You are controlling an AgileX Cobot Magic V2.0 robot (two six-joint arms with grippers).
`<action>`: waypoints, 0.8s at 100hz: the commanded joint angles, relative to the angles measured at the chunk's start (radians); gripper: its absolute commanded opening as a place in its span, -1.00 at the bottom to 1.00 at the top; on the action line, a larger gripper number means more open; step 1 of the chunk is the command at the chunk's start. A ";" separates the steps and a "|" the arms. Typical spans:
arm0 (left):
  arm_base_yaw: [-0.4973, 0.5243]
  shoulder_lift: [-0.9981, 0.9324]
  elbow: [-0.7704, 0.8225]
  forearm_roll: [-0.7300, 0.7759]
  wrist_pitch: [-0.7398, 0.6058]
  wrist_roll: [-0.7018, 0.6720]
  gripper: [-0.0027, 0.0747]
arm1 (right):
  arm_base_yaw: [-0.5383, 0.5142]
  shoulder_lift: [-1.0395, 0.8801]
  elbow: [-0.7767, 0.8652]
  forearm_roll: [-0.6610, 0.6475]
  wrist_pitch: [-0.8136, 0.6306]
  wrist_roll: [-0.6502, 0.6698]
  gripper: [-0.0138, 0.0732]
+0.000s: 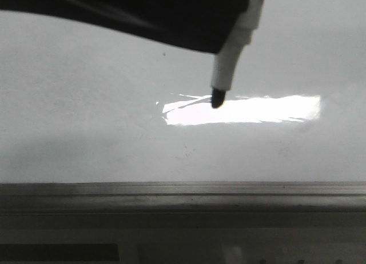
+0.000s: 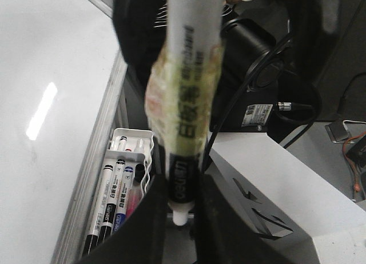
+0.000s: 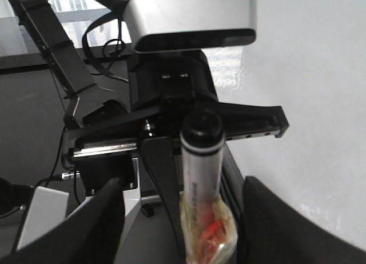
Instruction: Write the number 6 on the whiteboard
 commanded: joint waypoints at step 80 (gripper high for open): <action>-0.010 -0.066 -0.029 -0.091 -0.047 -0.168 -0.30 | 0.045 0.013 -0.083 0.010 -0.220 -0.035 -0.76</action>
